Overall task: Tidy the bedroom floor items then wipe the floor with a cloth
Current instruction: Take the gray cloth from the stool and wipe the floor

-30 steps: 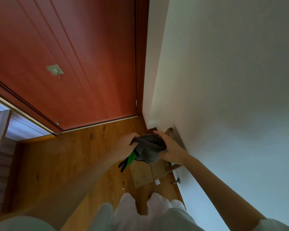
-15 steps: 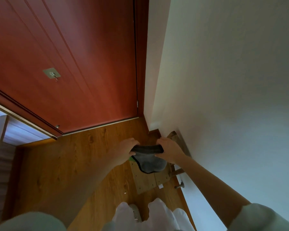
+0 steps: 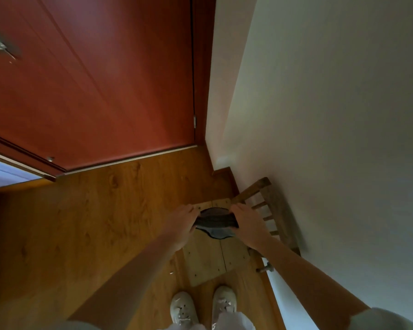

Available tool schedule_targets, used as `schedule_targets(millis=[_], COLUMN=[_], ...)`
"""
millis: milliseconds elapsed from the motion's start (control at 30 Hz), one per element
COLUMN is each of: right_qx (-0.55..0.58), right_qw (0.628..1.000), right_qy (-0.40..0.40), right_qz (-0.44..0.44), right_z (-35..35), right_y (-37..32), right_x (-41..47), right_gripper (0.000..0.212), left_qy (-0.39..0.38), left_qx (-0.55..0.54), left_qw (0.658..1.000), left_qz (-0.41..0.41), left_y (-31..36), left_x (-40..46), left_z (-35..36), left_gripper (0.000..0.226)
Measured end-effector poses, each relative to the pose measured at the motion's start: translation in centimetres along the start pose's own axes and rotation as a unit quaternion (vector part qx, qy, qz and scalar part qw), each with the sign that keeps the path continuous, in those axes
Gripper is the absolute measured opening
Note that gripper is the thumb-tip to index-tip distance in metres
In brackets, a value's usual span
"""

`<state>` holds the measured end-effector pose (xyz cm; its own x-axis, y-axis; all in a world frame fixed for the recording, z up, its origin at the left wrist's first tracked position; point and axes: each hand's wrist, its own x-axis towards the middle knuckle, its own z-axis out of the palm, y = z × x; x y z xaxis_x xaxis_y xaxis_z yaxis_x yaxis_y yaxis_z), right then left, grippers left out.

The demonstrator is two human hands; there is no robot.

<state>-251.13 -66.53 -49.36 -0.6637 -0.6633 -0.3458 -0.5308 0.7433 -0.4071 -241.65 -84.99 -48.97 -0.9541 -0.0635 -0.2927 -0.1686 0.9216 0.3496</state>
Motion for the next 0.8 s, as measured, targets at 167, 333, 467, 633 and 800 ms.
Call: schedule_targets(millis=[167,333,467,633,800], right_qx=[-0.022,-0.025,-0.041,-0.124,-0.127], right_qw=[0.998,0.992,0.99,0.988,0.988], right_qy=[0.057,0.093,0.072,0.011,-0.089], right_qz=[-0.031,-0.076,-0.116,-0.091,-0.014], right_z=[5.2,9.2,14.7,23.3,26.5], right_y=[3.9,6.3,8.0,9.9,10.8], right_x=[3.9,5.7,5.0,2.2,-0.5], right_gripper=[0.033,0.044,0.055,0.047,0.062], left_qy=[0.057,0.12,0.114,0.025,-0.059], left_qx=[-0.018,-0.028,-0.04,-0.034,-0.004], left_qw=[0.998,0.99,0.989,0.997,0.998], left_qz=[0.024,0.065,0.082,0.065,-0.002], left_y=[-2.2,-4.1,-5.3,-5.1,-3.8], left_x=[3.6,3.4,2.1,-0.1,-2.5], left_z=[5.3,11.3,18.1,26.1,30.6], left_gripper=[0.029,0.041,0.044,0.055,0.053])
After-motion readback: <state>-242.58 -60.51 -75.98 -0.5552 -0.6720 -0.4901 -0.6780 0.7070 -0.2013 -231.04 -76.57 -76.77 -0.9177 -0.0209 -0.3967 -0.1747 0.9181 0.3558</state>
